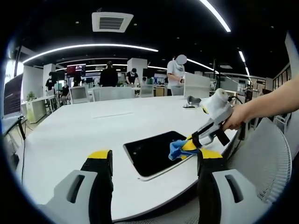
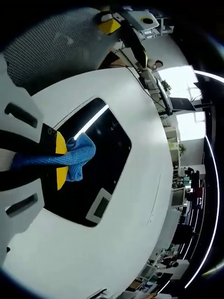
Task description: Wipe the mirror surface with the cleaning cloth until all visible marks leave the cleaned area.
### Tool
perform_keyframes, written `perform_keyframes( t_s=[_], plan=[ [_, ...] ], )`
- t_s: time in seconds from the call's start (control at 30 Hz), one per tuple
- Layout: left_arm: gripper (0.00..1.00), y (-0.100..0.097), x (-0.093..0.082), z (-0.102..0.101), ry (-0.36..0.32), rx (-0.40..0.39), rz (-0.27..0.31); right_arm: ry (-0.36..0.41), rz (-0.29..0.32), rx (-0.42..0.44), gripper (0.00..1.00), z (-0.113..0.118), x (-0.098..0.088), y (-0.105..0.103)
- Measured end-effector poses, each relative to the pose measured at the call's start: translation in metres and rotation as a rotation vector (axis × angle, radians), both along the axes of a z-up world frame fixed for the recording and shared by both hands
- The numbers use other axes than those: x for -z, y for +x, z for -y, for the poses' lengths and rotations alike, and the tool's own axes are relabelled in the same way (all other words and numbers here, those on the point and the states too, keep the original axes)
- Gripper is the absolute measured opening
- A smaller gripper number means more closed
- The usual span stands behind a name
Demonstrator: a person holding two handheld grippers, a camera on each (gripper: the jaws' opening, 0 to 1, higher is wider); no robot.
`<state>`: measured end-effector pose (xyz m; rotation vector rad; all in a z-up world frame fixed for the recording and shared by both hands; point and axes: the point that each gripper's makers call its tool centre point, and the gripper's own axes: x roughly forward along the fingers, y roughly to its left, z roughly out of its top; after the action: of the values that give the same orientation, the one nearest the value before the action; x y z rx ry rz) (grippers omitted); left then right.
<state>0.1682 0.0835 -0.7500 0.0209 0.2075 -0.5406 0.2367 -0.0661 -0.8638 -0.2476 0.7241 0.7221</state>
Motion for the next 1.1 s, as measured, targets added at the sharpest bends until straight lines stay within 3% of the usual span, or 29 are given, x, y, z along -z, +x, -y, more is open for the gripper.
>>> perform_keyframes(
  t_s=[0.5, 1.1],
  plan=[
    [0.72, -0.001, -0.001, 0.0, -0.003, 0.001, 0.003, 0.01, -0.038, -0.008, 0.01, 0.001, 0.0, -0.012],
    [0.72, 0.0, 0.0, 0.0, -0.002, 0.001, 0.0, 0.014, -0.006, -0.084, 0.01, 0.002, 0.0, -0.012]
  ],
)
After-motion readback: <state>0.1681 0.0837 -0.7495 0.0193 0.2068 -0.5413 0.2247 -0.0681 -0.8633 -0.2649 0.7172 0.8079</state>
